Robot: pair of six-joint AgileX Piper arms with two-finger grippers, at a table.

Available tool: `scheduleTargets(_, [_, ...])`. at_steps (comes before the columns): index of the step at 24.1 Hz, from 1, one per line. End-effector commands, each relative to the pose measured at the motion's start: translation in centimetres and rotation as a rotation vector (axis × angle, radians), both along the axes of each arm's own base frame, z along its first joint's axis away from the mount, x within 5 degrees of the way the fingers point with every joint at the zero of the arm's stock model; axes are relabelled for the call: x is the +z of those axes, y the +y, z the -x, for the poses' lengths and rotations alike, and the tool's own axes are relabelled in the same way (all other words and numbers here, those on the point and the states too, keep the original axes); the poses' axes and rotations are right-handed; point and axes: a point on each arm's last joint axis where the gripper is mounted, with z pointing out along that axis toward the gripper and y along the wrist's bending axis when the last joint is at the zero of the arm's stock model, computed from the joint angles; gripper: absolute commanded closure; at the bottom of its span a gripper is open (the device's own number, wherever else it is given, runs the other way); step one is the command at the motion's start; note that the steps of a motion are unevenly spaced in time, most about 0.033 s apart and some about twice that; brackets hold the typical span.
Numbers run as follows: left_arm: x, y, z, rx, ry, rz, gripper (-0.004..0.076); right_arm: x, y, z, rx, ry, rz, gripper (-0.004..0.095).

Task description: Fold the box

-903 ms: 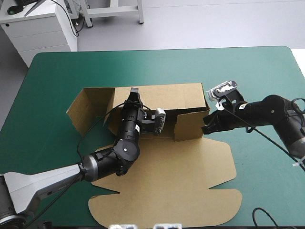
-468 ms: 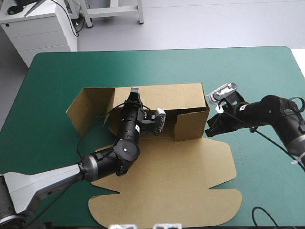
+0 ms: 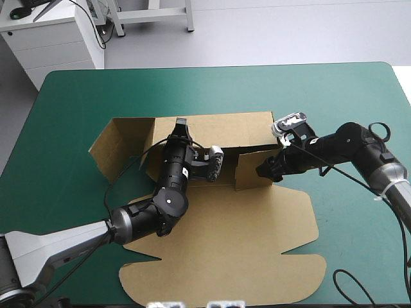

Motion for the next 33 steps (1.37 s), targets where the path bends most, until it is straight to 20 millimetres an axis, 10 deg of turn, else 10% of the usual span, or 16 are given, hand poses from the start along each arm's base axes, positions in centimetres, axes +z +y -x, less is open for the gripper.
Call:
scheduleTargets(1, [2.5, -0.1, 0.0, -0.044, -0.120, -0.005, 0.0731, 2.6, 0.1, -0.4, -0.068, -0.153, -0.080, 0.0119])
scheduleTargets(18, [2.5, -0.1, 0.0, -0.044, -0.121, -0.013, 0.0731, 0.2, 2.9, 0.4, -0.094, -0.258, -0.060, 0.0177])
scheduleTargets(25, [2.5, -0.1, 0.0, -0.043, -0.121, -0.009, 0.0731, 0.3, 3.1, 0.4, -0.112, -0.258, -0.074, 0.0922])
scheduleTargets(33, [2.5, -0.1, 0.0, -0.042, -0.121, -0.005, 0.0730, 0.3, 3.2, 0.5, -0.116, -0.238, -0.091, 0.0927])
